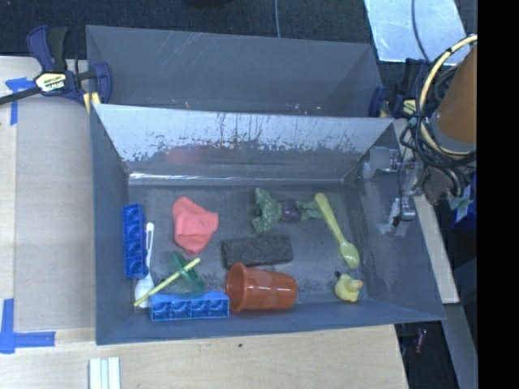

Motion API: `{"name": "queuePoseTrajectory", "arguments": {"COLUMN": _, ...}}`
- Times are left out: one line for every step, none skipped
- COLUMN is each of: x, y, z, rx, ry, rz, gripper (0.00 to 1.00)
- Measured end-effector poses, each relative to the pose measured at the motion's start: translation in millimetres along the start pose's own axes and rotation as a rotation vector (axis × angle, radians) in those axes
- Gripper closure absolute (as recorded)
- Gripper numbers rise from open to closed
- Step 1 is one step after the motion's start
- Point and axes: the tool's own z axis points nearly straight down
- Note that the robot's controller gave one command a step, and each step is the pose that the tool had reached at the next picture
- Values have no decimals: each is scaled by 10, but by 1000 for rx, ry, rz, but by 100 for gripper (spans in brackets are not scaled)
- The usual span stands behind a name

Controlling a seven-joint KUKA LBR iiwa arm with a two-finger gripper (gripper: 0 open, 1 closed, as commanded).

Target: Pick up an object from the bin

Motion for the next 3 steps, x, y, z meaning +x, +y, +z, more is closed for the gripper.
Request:
{"name": "queuePoseTrajectory", "arguments": {"x": -20, "y": 5, "z": -41, "rx": 2, "ry": -8, "rz": -3, "gripper": 0}}
{"name": "queuePoseTrajectory", "arguments": {"x": -408, "y": -222, "z": 765, "rx": 1, "ry": -3, "rz": 36, "gripper": 0}}
{"name": "queuePoseTrajectory", "arguments": {"x": -457, "y": -162, "z": 713, "rx": 0, "ry": -19, "rz": 323, "gripper": 0}}
